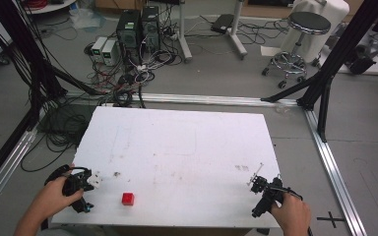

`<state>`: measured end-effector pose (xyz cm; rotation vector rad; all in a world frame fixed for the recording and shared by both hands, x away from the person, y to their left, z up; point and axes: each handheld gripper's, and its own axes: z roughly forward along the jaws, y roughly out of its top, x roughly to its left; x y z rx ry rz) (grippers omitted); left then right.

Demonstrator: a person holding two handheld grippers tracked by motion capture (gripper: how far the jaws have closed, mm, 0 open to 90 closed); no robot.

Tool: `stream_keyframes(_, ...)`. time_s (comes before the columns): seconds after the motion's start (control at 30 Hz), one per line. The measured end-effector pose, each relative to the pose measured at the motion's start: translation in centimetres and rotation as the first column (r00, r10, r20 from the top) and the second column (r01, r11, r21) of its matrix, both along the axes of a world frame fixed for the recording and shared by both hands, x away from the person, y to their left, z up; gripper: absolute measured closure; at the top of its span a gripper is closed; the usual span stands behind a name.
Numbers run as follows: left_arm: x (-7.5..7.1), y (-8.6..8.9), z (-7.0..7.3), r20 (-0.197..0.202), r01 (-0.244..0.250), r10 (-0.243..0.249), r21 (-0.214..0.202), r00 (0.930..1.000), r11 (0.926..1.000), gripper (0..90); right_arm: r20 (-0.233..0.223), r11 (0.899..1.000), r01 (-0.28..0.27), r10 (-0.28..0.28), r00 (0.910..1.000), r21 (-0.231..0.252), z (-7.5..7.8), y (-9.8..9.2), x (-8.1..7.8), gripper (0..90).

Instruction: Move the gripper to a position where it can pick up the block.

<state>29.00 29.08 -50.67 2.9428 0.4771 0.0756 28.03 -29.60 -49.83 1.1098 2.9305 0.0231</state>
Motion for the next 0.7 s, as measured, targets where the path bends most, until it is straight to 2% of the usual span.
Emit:
stream_keyframes(0.27, 0.3, -1.4, 0.4, -0.006, 0.068, -0.068, 0.025, 0.9977, 0.9973, 22.5, 0.003, 1.000, -0.001, 0.001, 1.0000, 0.005, 0.1, 0.0, 0.0, 1.5)
stream_keyframes(0.4, 0.5, -2.6, 0.7, 0.000, 0.116, -0.116, 0.051, 0.9933, 0.9919, 22.5, 0.005, 1.000, -0.001, 0.001, 1.0000, 0.007, 0.1, -0.1, 0.0, 1.5)
stream_keyframes(0.7, 0.7, -4.5, 1.4, 0.003, 0.177, -0.178, 0.089, 0.9840, 0.9801, 22.5, 0.008, 1.000, -0.001, 0.001, 1.0000, 0.016, 0.2, -0.2, -0.1, 1.5)
